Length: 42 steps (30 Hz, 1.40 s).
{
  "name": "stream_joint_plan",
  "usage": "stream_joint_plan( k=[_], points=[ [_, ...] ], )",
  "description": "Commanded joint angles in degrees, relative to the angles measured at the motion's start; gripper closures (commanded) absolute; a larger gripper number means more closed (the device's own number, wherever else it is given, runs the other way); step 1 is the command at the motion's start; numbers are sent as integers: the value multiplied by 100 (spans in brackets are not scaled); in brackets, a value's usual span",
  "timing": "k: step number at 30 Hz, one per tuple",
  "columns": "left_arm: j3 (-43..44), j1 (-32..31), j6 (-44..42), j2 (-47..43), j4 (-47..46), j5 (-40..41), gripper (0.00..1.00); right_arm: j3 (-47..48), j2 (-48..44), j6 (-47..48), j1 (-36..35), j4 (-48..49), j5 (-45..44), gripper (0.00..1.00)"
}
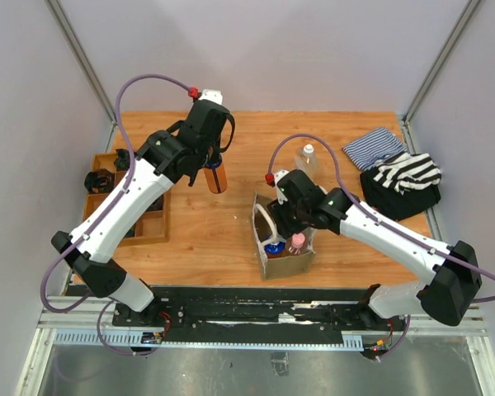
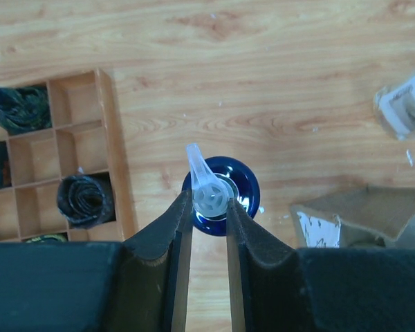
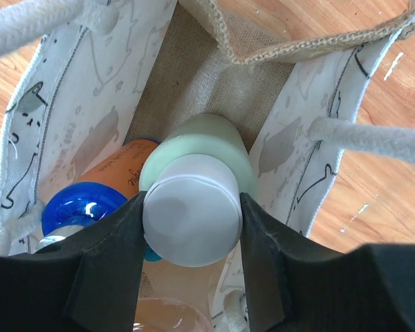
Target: Take the personal care products out of the canvas bag
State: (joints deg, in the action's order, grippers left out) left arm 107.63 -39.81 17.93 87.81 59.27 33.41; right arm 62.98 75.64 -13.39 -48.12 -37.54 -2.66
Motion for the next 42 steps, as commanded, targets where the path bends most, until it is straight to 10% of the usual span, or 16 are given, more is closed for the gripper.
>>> stream_joint_plan(
  k=[1, 16, 19, 24, 31, 42],
  points=[
    [-903, 35, 136, -433, -1142, -292, 100, 515, -35, 191, -57, -291, -185, 99],
    [-3789, 33, 783, -1017, -2927, -1331, 99, 3228, -71, 1071, 716, -365, -1554, 99],
    [-4010, 35, 779, -1046, -3070, -1358, 76, 3229, -206, 1016, 1128, -215, -1541, 99],
    [-3726, 35, 835, -1208, -2927, -1125, 41, 2757, -470, 954, 1810, 170, -1411, 99],
    [-1979, -619, 471, -906, -1996, -330, 39, 1460, -683, 632, 2629, 354, -859, 99],
    [-946, -1072, 443, -15, -1690, -2227, 41, 305, -449, 162, 2911, 226, -996, 84]
  ],
)
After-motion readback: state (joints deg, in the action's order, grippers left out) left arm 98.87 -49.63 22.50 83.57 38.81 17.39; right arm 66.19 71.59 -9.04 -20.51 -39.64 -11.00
